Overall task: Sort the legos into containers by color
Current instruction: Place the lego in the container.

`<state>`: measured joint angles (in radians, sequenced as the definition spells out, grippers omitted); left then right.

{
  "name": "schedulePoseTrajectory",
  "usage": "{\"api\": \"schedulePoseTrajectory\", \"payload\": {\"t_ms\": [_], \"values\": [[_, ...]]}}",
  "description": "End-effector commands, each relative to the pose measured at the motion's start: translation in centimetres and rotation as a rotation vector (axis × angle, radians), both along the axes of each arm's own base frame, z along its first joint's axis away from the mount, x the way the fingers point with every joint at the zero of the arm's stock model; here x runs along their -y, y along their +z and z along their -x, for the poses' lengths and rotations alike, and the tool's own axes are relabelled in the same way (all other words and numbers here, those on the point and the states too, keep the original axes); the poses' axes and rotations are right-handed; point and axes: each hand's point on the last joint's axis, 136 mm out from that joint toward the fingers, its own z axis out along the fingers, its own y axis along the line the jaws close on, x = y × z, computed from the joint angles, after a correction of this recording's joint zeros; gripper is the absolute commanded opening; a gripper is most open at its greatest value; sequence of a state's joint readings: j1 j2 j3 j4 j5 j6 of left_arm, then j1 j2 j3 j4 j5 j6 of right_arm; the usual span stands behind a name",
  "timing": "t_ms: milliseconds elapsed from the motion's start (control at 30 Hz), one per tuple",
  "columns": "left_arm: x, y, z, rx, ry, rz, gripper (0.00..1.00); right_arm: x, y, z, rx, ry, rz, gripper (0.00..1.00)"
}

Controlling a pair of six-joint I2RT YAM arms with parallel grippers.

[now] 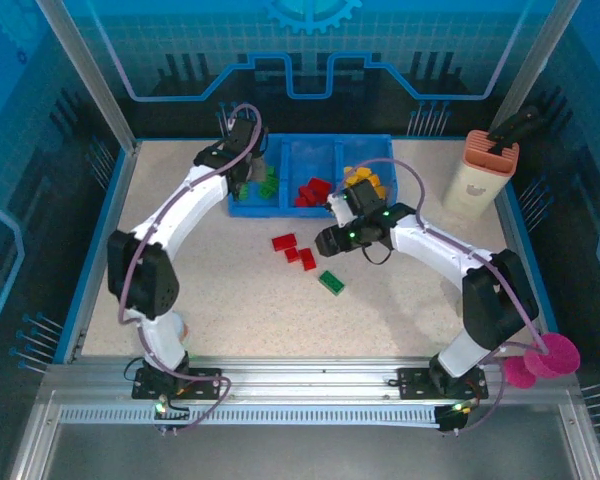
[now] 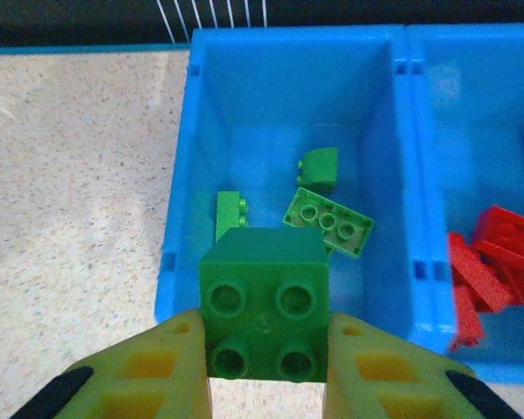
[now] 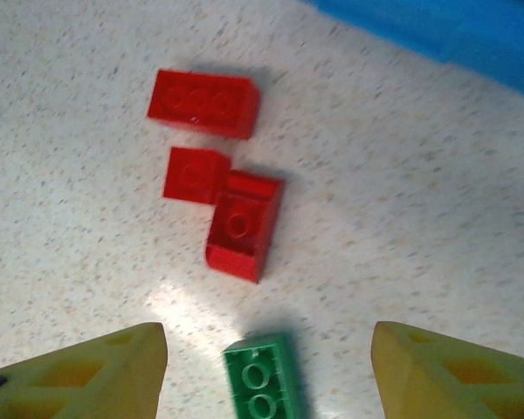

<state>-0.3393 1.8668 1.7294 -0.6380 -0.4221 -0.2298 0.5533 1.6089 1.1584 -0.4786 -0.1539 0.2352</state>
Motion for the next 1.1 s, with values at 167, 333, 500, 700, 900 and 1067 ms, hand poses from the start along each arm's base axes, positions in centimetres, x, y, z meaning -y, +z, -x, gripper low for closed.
{"api": "schedulePoseTrajectory", "payload": {"t_ms": [167, 333, 500, 700, 900, 1067], "values": [[0.1, -4.8, -4.9, -0.053, 0.003, 0.077, 0.28, -3.7, -3.3, 1.2, -0.048, 0.073, 0.127, 0.69], [-0.3, -6.6, -6.1, -0.072, 0.021, 0.065, 0.31, -4.3, -5.2, 0.8, -0.048, 0.106, 0.240, 0.70], [-0.5, -7.2, -7.2, -0.080, 0.022, 0.054, 0.37, -4.7, -6.4, 0.5, -0.056, 0.122, 0.284, 0.71], [-0.2, -7.1, -7.8, -0.073, 0.012, 0.063, 0.42, -4.9, -8.4, 0.5, -0.083, 0.134, 0.330, 0.71], [-0.2, -6.7, -7.8, -0.072, 0.003, 0.060, 0.48, -5.3, -9.1, 0.0, -0.088, 0.134, 0.337, 0.68], [-0.1, -4.8, -7.3, -0.051, -0.012, 0.066, 0.50, -5.3, -9.6, -0.3, -0.088, 0.130, 0.351, 0.56]]}}
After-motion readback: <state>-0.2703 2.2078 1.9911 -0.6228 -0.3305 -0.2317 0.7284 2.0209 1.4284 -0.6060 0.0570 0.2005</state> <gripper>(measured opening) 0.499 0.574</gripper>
